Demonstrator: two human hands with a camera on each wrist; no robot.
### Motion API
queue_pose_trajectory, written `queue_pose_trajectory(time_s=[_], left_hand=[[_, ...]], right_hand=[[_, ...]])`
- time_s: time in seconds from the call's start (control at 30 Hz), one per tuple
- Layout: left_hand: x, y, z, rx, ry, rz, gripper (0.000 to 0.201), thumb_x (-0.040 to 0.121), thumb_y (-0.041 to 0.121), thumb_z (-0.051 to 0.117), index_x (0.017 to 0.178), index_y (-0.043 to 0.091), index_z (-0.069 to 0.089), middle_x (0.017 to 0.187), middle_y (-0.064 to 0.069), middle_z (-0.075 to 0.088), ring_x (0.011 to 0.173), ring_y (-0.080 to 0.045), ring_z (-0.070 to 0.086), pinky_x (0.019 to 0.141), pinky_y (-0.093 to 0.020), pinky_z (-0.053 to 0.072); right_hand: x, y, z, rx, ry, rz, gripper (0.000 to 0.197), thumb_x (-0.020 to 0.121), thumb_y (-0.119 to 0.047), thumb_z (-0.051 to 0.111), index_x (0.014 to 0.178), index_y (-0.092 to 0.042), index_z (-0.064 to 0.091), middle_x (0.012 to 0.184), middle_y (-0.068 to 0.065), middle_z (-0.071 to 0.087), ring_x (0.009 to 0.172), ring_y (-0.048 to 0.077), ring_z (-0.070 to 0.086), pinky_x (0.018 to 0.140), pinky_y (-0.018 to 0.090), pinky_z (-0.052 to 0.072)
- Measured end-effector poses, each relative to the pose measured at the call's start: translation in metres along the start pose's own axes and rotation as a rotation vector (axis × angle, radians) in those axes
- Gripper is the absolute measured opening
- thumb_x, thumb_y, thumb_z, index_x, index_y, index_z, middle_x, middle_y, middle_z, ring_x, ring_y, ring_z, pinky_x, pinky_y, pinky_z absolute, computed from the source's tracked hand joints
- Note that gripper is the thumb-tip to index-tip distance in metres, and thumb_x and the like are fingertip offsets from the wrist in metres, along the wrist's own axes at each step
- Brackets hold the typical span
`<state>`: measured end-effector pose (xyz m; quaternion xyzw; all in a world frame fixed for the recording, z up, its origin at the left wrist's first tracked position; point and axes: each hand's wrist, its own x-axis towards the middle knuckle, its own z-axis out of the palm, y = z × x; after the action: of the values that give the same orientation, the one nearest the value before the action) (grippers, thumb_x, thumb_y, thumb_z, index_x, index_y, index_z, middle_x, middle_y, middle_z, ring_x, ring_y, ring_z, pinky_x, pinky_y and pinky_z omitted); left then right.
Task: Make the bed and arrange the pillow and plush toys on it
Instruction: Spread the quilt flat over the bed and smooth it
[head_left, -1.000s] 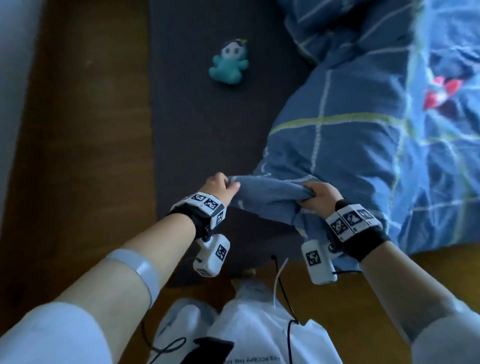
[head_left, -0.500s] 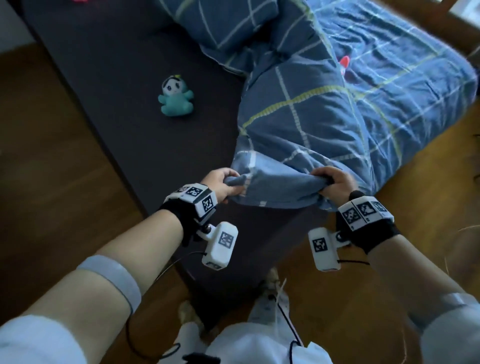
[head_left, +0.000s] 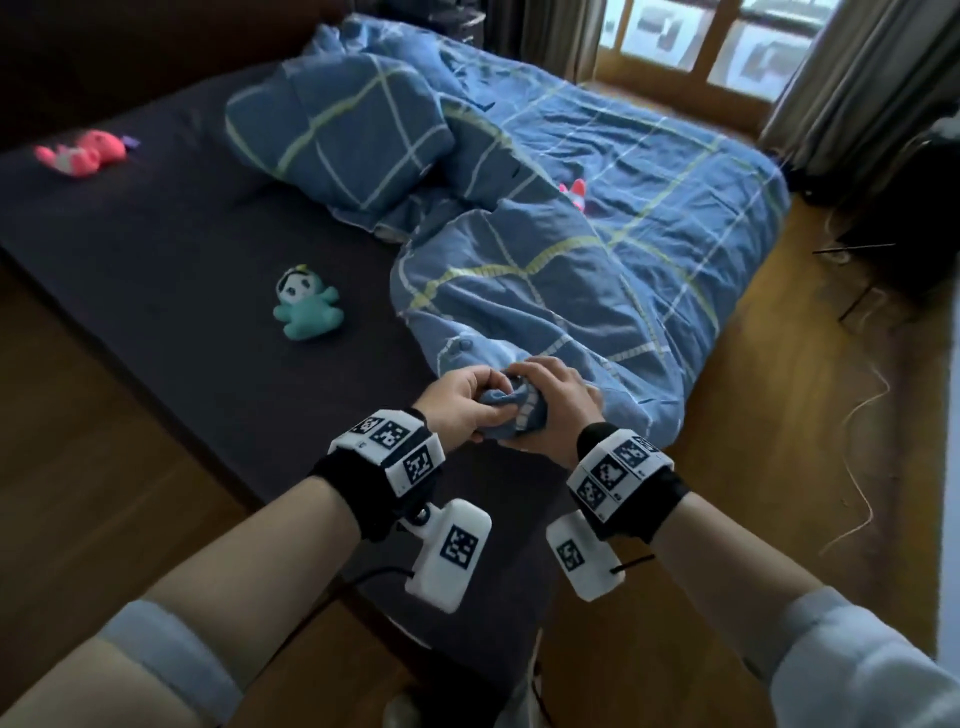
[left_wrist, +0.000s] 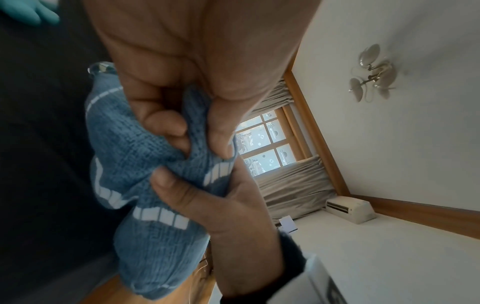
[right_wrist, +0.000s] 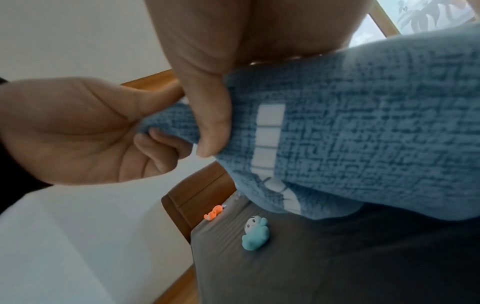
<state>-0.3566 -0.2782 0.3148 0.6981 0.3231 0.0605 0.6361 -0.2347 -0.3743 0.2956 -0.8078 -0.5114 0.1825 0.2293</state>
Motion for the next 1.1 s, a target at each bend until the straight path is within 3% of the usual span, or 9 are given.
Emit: queue_pose_trajectory(time_s=[0.1,0.17,0.37,0.53,0.63,0.87,0.93,1.0,1.1], left_hand=[[-0.005,-0.006,-0.019,-0.053,-0.048,-0.005,0.024,0.087,0.002,0.058,0.081,0.023,0.049,0.075,0.003,0.055,0.058,-0.006,0.053,0.047,-0.013,0.041],[-0.01,-0.014,-0.034,-0.04,-0.105,-0.017,0.018,0.089,0.008,0.057,0.091,0.024,0.05,0.077,0.005,0.057,0.055,0.001,0.058,0.051,-0.015,0.041],[-0.036,-0.051,-0.117,0.095,-0.19,-0.04,0.032,0.088,0.014,0.059,0.114,0.022,0.042,0.083,0.006,0.059,0.064,-0.008,0.059,0.051,-0.017,0.039],[-0.056,-0.072,-0.221,0.278,-0.177,-0.115,0.031,0.087,0.006,0.06,0.111,0.018,0.044,0.081,0.005,0.058,0.059,-0.007,0.054,0.042,-0.012,0.035],[-0.048,-0.074,-0.253,0.333,-0.169,-0.114,0.034,0.086,0.005,0.06,0.114,0.016,0.046,0.083,0.003,0.058,0.061,-0.01,0.053,0.045,-0.016,0.035],[-0.014,-0.082,-0.228,0.378,-0.208,-0.119,0.043,0.086,0.007,0.061,0.126,0.008,0.045,0.087,-0.001,0.058,0.065,-0.012,0.054,0.048,-0.02,0.036],[-0.001,-0.083,-0.214,0.485,-0.245,-0.093,0.053,0.084,0.011,0.065,0.132,0.013,0.042,0.108,-0.005,0.057,0.084,-0.017,0.057,0.061,-0.024,0.044],[0.017,-0.082,-0.204,0.572,-0.249,-0.047,0.071,0.08,0.014,0.07,0.14,0.02,0.033,0.13,-0.007,0.047,0.111,-0.023,0.054,0.086,-0.031,0.048],[0.051,-0.066,-0.191,0.668,-0.161,0.029,0.093,0.073,0.016,0.076,0.146,0.025,0.019,0.147,-0.012,0.024,0.135,-0.028,0.034,0.113,-0.035,0.031]], right_hand=[[0.006,-0.016,0.004,-0.082,0.006,0.007,0.054,0.071,-0.027,0.076,0.121,-0.025,0.057,0.124,-0.005,0.058,0.121,0.016,0.05,0.099,0.031,0.024],[0.006,-0.027,0.014,-0.137,-0.011,0.07,0.046,0.075,-0.02,0.071,0.12,-0.024,0.059,0.122,-0.004,0.061,0.12,0.016,0.052,0.099,0.028,0.025],[0.008,-0.073,0.056,0.042,0.137,0.408,0.047,0.079,0.001,0.056,0.122,-0.016,0.06,0.122,0.015,0.062,0.115,0.034,0.055,0.095,0.045,0.046],[0.014,-0.111,0.073,0.124,0.26,0.517,0.048,0.073,-0.003,0.069,0.12,-0.012,0.061,0.117,0.018,0.064,0.114,0.035,0.057,0.098,0.041,0.044],[0.003,-0.122,0.069,0.234,0.359,0.518,0.037,0.071,-0.026,0.075,0.096,-0.001,0.065,0.092,0.025,0.067,0.09,0.041,0.064,0.079,0.054,0.052],[-0.01,-0.135,0.061,0.153,0.452,0.489,0.049,0.068,-0.045,0.052,0.082,0.001,0.063,0.067,0.005,0.055,0.07,0.019,0.051,0.057,0.021,0.035],[-0.006,-0.136,0.058,0.196,0.486,0.474,0.045,0.069,-0.043,0.051,0.079,0.0,0.063,0.062,0.003,0.053,0.068,0.02,0.05,0.052,0.014,0.036],[0.0,-0.136,0.051,0.24,0.51,0.439,0.042,0.074,-0.041,0.056,0.08,-0.001,0.062,0.067,0.004,0.055,0.07,0.019,0.051,0.058,0.02,0.037],[0.009,-0.13,0.03,0.368,0.602,0.395,0.026,0.085,-0.021,0.065,0.088,0.005,0.063,0.076,0.012,0.061,0.074,0.014,0.054,0.066,0.03,0.043]])
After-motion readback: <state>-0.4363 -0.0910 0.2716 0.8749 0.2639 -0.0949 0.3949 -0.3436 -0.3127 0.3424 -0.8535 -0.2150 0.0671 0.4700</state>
